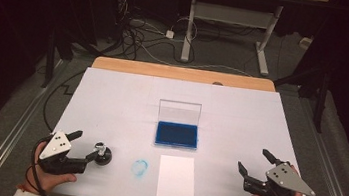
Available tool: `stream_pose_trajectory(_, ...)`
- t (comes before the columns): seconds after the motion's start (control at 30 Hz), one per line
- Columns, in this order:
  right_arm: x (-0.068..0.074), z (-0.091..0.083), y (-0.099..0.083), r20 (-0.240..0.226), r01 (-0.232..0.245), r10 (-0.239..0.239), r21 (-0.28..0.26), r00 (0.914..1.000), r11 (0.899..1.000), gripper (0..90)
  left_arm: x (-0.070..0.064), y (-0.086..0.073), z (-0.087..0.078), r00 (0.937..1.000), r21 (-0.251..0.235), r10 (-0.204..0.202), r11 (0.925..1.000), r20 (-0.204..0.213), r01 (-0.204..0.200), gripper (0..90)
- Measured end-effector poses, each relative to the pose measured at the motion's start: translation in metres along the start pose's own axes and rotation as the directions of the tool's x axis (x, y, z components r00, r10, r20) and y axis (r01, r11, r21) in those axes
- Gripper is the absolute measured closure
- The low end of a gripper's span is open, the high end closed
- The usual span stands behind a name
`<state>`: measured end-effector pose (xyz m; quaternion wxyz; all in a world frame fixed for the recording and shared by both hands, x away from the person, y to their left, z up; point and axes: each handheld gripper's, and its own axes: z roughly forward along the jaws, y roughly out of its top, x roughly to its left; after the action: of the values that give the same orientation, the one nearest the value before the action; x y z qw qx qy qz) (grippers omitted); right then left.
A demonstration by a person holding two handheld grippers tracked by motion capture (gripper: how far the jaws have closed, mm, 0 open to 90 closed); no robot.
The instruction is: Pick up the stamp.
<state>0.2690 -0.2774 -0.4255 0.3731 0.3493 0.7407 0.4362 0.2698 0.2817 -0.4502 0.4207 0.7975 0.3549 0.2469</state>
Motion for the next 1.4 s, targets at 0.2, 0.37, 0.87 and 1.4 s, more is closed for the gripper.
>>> stream_pose_trajectory(0.2,0.002,0.0,0.002,0.001,0.009,-0.009,-0.002,1.0,1.0,18.2,-0.007,0.001,-0.001,0.9996,0.007,0.021,0.9997,0.016,-0.021,16.6)
stream_pose_trajectory(0.37,0.003,0.003,0.002,-0.003,0.017,-0.017,0.005,0.9999,1.0,18.2,-0.006,0.001,-0.001,0.9993,0.023,0.016,0.9996,0.034,-0.017,22.3)
stream_pose_trajectory(0.87,0.006,0.008,0.0,-0.028,0.012,-0.011,0.032,0.9996,0.999,19.2,-0.004,0.016,0.0,0.999,0.143,-0.025,0.9896,0.038,0.019,21.6)
stream_pose_trajectory(1.4,0.009,0.014,-0.003,-0.044,0.035,-0.032,0.076,0.9985,0.996,19.5,-0.005,0.04,0.025,0.996,0.346,-0.007,0.9381,0.089,-0.024,27.2)
